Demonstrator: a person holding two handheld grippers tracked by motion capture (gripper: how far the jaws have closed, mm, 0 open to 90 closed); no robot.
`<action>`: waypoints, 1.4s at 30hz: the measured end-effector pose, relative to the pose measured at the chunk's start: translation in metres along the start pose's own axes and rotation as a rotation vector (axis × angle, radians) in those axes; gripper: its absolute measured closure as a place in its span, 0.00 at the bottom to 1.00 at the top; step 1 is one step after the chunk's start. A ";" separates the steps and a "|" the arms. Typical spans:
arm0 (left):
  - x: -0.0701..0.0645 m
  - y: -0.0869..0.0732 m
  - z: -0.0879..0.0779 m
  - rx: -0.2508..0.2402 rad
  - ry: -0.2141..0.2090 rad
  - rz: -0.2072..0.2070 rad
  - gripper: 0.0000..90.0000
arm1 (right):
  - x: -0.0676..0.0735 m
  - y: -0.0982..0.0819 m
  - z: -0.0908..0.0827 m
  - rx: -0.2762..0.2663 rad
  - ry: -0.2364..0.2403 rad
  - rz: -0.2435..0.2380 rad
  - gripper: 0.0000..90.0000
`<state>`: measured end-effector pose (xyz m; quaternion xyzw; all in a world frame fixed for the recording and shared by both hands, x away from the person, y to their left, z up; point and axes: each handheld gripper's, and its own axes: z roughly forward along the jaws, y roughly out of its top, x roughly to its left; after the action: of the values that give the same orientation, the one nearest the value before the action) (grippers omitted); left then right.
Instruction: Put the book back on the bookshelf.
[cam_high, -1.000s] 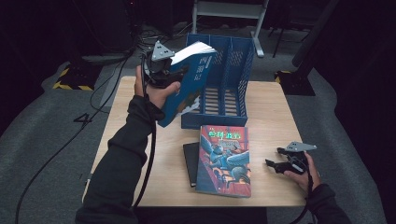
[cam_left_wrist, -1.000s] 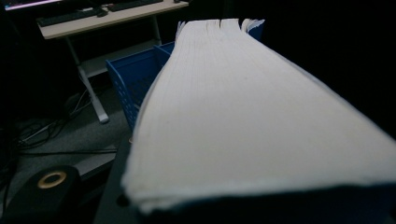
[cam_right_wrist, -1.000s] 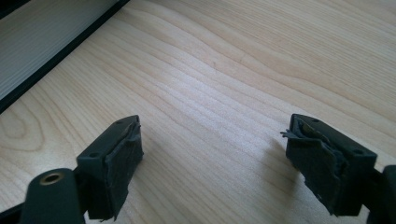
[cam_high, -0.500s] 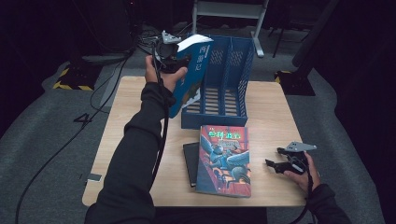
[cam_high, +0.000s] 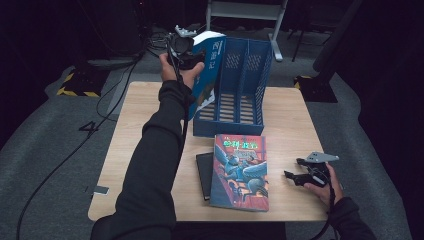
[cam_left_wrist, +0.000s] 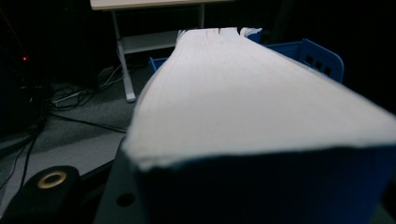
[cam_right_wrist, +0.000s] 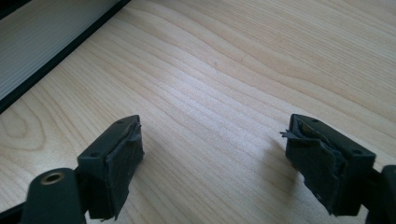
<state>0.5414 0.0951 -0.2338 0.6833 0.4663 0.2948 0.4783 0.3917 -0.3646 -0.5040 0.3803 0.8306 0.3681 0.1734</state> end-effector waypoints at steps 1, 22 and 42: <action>0.000 0.000 0.001 0.000 0.008 -0.006 0.68 | 0.000 0.000 0.000 0.000 0.000 0.000 0.22; -0.016 -0.003 0.005 -0.008 0.016 -0.034 0.68 | 0.000 0.000 0.000 -0.001 0.000 0.000 0.22; -0.015 -0.002 0.034 0.030 0.055 0.046 0.68 | 0.001 0.000 -0.001 0.002 0.004 -0.001 0.22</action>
<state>0.5640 0.0685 -0.2474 0.6926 0.4676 0.3174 0.4482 0.3903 -0.3641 -0.5038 0.3793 0.8314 0.3680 0.1714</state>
